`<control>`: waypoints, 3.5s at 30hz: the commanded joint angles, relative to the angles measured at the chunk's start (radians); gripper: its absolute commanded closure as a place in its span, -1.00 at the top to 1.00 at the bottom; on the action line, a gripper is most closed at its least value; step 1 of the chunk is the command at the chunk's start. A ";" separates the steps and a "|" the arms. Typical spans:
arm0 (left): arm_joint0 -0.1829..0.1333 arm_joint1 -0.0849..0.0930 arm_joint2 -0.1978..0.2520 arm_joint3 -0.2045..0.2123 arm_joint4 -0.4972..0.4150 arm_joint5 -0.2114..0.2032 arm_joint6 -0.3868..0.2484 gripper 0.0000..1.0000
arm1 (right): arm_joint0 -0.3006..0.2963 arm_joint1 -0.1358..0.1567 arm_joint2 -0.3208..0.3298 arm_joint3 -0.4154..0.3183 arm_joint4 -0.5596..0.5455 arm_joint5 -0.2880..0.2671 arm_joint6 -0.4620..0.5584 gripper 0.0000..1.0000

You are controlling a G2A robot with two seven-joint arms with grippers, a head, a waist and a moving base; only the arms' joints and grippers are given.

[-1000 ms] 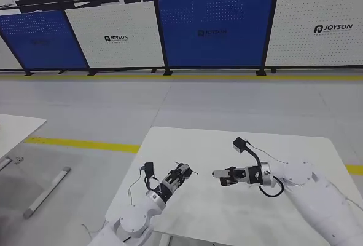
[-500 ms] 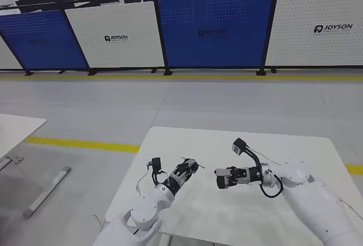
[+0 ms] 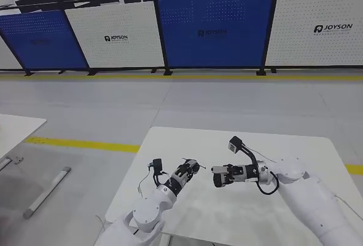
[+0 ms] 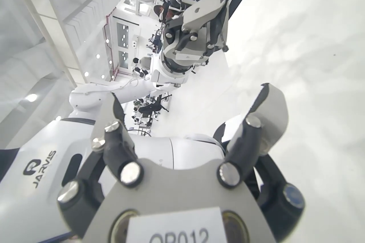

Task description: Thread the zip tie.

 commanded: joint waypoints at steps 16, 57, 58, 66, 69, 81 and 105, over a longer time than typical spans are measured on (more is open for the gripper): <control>0.017 -0.006 0.004 -0.014 -0.004 -0.007 -0.018 -1.00 | -0.044 0.014 0.047 -0.050 -0.014 0.026 -0.039 -0.16; 0.071 -0.024 -0.015 -0.070 0.030 0.000 -0.069 -1.00 | -0.043 -0.006 0.066 -0.034 -0.080 0.088 -0.045 -0.68; 0.072 -0.024 -0.015 -0.071 0.029 -0.001 -0.066 -1.00 | -0.043 -0.006 0.065 -0.034 -0.082 0.089 -0.045 -0.78; 0.075 -0.030 -0.015 -0.073 0.029 -0.003 -0.054 -1.00 | -0.039 -0.011 0.066 -0.027 -0.090 0.097 -0.042 -1.00; 0.074 -0.030 -0.014 -0.072 0.069 -0.024 -0.055 0.78 | -0.038 -0.013 0.067 -0.026 -0.088 0.099 -0.032 -1.00; 0.075 -0.030 -0.011 -0.069 0.079 -0.028 -0.061 1.00 | -0.041 0.004 0.112 -0.005 -0.061 0.113 0.056 -1.00; 0.075 -0.030 -0.011 -0.069 0.079 -0.028 -0.061 1.00 | -0.215 0.201 0.143 -0.275 0.185 0.000 0.070 -1.00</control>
